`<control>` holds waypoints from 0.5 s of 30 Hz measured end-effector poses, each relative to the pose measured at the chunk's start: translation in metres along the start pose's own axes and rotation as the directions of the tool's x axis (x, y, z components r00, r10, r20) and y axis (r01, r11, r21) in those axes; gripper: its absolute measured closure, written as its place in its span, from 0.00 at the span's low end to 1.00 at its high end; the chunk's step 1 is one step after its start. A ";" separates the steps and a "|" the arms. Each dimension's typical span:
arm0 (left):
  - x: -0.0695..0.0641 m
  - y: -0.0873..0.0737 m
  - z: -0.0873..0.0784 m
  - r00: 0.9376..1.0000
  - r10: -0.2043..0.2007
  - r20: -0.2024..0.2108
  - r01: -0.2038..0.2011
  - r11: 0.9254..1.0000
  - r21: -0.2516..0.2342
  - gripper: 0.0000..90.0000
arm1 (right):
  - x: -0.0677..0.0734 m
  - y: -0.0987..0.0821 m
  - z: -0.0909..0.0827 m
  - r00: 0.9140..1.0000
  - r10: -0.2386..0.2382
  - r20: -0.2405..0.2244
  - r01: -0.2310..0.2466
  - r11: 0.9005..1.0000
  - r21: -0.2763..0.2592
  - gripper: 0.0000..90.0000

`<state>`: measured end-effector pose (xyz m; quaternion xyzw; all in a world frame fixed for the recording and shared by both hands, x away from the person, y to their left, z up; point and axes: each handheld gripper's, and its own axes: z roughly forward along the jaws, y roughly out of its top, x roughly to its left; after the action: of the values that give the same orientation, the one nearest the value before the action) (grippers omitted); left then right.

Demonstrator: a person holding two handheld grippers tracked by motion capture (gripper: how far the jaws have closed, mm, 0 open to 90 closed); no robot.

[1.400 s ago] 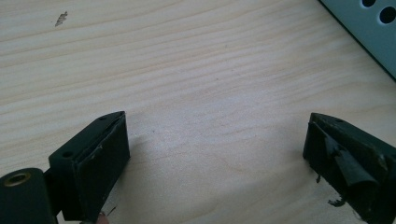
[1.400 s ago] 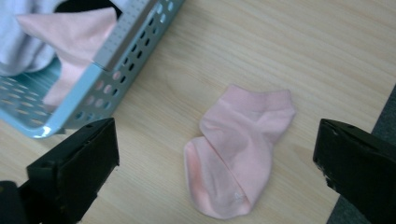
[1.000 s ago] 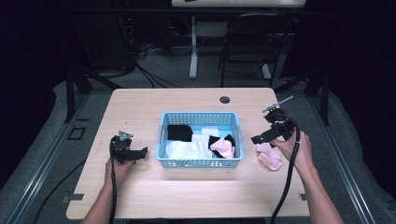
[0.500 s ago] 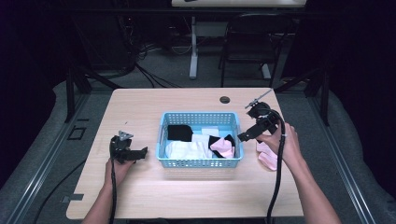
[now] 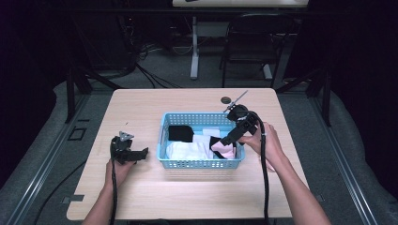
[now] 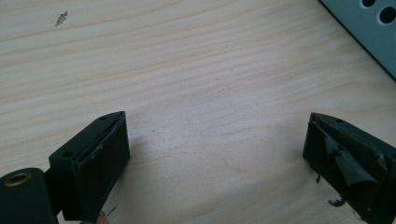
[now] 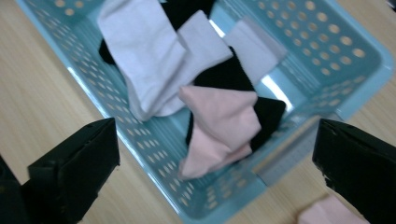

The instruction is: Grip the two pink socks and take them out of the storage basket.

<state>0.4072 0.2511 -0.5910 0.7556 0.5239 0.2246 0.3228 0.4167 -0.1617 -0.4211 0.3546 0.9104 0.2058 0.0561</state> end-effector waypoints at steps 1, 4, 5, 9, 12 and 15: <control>0.000 0.000 0.000 1.000 0.000 0.000 0.000 1.000 0.000 0.08 | 0.001 0.001 0.003 1.000 -0.003 -0.006 0.003 1.000 -0.010 0.03; 0.000 0.000 0.000 1.000 0.000 0.000 0.000 1.000 0.001 0.08 | 0.003 0.005 0.014 1.000 -0.003 -0.025 0.003 1.000 0.004 0.04; 0.000 0.000 0.000 1.000 0.000 0.000 0.000 1.000 0.000 0.08 | 0.003 0.007 0.018 1.000 -0.003 -0.029 0.004 1.000 0.017 0.05; 0.000 0.000 0.000 1.000 0.000 0.000 0.000 1.000 0.000 0.08 | 0.002 0.010 0.036 0.999 -0.010 -0.036 0.012 0.998 0.063 0.11; 0.000 0.000 0.000 1.000 -0.001 0.001 0.001 1.000 0.000 0.08 | 0.001 0.011 0.053 0.999 0.009 -0.036 -0.005 0.996 0.092 0.17; 0.000 0.000 0.000 1.000 0.000 0.000 0.000 1.000 0.001 0.08 | -0.001 0.010 0.065 0.999 0.034 -0.019 -0.031 0.990 0.137 0.25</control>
<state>0.4072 0.2511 -0.5910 0.7558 0.5239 0.2242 0.3226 0.4396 -0.1342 -0.4761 0.3700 0.9170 0.1476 0.0184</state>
